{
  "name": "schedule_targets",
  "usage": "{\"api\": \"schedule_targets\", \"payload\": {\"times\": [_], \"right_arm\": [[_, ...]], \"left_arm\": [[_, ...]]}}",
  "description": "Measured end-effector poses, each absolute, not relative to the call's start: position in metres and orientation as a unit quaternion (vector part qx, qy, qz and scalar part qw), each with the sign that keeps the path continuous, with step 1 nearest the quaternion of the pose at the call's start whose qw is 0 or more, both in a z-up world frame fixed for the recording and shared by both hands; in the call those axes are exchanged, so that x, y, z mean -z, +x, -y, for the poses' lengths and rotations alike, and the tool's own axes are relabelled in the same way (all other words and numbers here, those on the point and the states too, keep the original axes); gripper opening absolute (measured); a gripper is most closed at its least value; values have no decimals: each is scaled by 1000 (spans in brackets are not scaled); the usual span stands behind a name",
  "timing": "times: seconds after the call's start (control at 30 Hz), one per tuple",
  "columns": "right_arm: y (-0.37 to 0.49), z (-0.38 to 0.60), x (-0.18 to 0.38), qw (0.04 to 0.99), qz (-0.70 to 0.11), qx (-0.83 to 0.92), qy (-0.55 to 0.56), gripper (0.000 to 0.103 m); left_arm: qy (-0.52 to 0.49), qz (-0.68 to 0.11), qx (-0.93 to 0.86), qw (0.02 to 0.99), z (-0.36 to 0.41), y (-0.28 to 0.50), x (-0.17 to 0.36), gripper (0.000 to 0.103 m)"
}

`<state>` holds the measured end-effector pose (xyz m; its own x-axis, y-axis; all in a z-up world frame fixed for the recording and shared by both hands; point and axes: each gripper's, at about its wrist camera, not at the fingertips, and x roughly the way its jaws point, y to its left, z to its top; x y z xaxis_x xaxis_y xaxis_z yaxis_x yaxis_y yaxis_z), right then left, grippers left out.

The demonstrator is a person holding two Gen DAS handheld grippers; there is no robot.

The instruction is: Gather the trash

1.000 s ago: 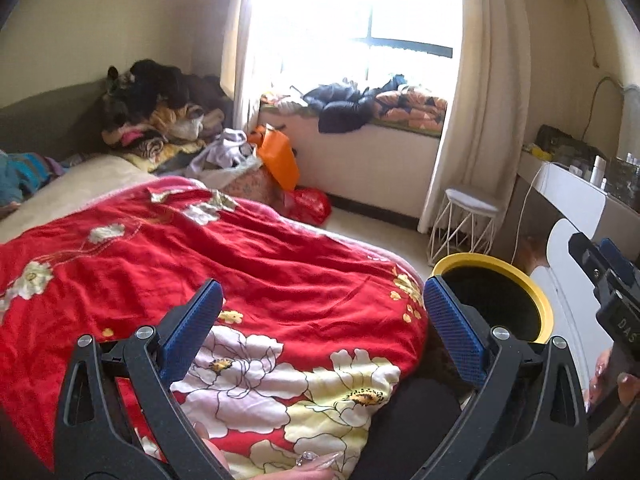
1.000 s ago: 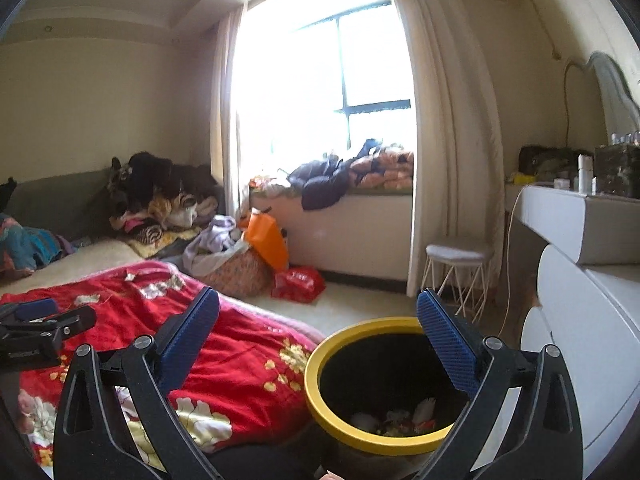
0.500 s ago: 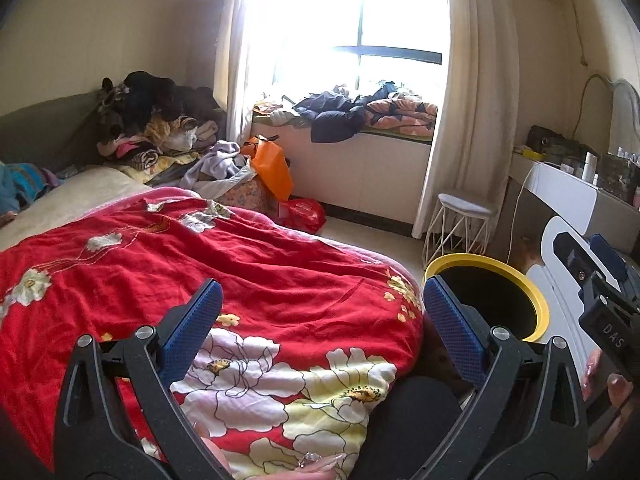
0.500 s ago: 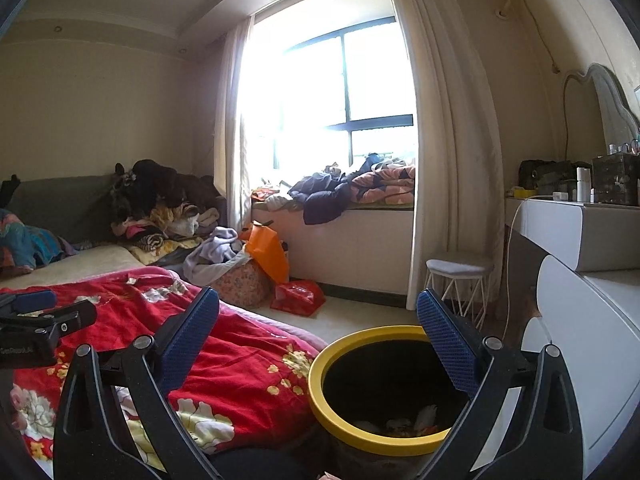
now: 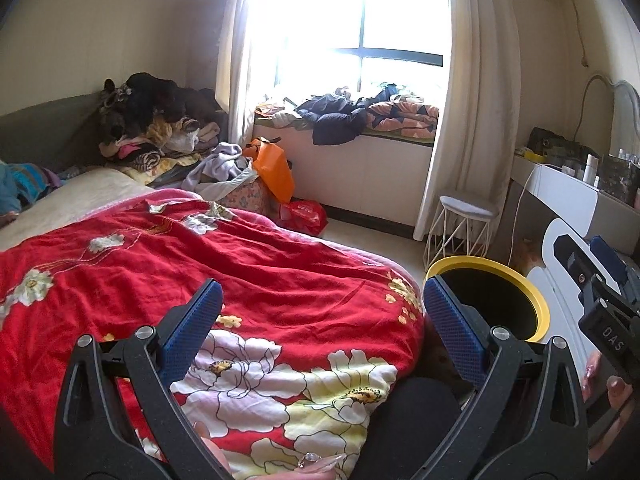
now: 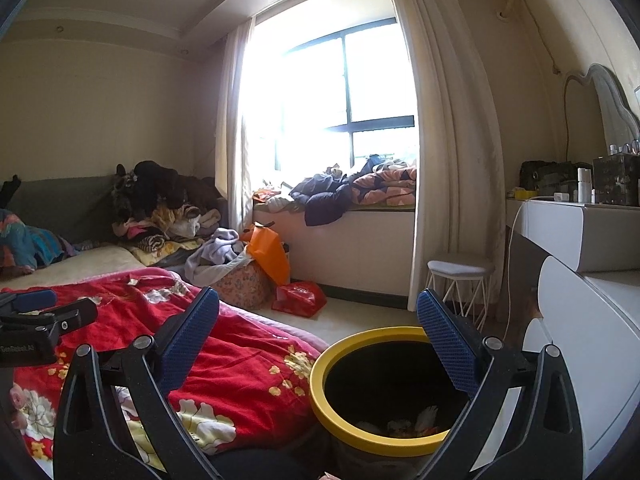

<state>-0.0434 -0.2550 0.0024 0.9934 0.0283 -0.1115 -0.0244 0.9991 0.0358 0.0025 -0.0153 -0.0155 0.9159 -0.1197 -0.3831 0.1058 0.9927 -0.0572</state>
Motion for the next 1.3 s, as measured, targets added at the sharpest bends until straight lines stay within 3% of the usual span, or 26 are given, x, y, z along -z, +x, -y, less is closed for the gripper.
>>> {"api": "schedule_targets", "payload": {"times": [1.3], "right_arm": [[-49, 248, -6, 998, -62, -15, 19, 97]], "left_arm": [[-20, -194, 57, 979, 17, 1, 14, 93]]}}
